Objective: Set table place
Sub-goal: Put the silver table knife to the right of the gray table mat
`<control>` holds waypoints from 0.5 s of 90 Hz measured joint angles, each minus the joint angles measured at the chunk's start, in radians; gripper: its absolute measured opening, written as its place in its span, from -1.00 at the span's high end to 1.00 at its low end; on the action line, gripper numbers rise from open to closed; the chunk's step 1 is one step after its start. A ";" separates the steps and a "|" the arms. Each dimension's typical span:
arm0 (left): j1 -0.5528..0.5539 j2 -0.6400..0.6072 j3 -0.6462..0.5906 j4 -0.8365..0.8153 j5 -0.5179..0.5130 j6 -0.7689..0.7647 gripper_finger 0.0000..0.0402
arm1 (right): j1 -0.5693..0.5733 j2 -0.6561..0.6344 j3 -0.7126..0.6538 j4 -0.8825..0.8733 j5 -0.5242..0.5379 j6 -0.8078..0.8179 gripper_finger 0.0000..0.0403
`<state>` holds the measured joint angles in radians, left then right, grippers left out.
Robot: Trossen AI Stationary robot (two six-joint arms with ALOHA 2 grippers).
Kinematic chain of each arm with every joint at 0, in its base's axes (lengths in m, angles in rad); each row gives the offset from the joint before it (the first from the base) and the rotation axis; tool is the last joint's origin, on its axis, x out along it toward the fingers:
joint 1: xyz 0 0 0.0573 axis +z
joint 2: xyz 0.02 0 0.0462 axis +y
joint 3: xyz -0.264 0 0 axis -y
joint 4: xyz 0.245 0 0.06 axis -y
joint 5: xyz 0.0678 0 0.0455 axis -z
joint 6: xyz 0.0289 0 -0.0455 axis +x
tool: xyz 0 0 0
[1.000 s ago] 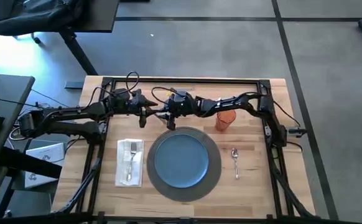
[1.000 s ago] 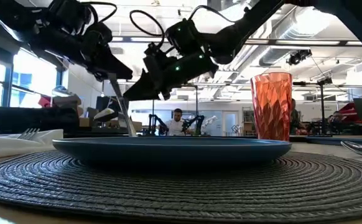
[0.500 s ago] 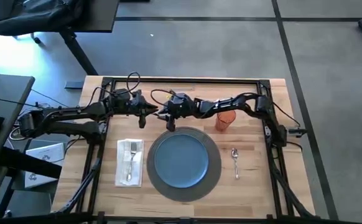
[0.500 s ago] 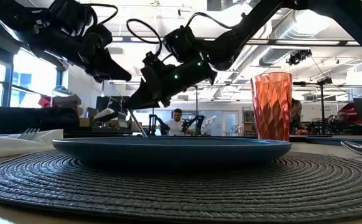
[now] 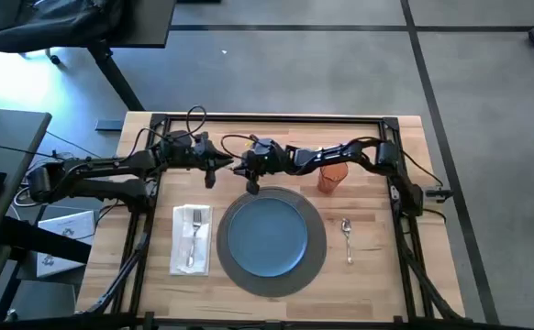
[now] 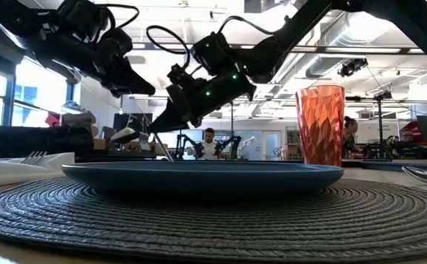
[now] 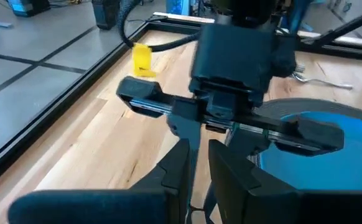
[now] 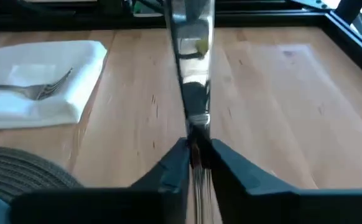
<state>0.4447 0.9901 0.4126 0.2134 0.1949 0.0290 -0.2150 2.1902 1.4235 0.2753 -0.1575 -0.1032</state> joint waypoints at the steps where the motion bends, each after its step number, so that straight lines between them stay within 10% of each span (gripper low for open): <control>1: 0.000 0.000 0.000 0.001 -0.002 -0.001 0.79 | 0.000 0.000 0.000 0.001 0.001 -0.001 0.93; 45: -0.001 -0.012 0.001 0.050 0.002 -0.019 0.48 | 0.019 -0.011 0.005 -0.003 0.104 0.012 0.99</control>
<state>0.4438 0.9780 0.4133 0.2630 0.1970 0.0099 -0.1955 2.1797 1.4281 0.2726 -0.0539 -0.0909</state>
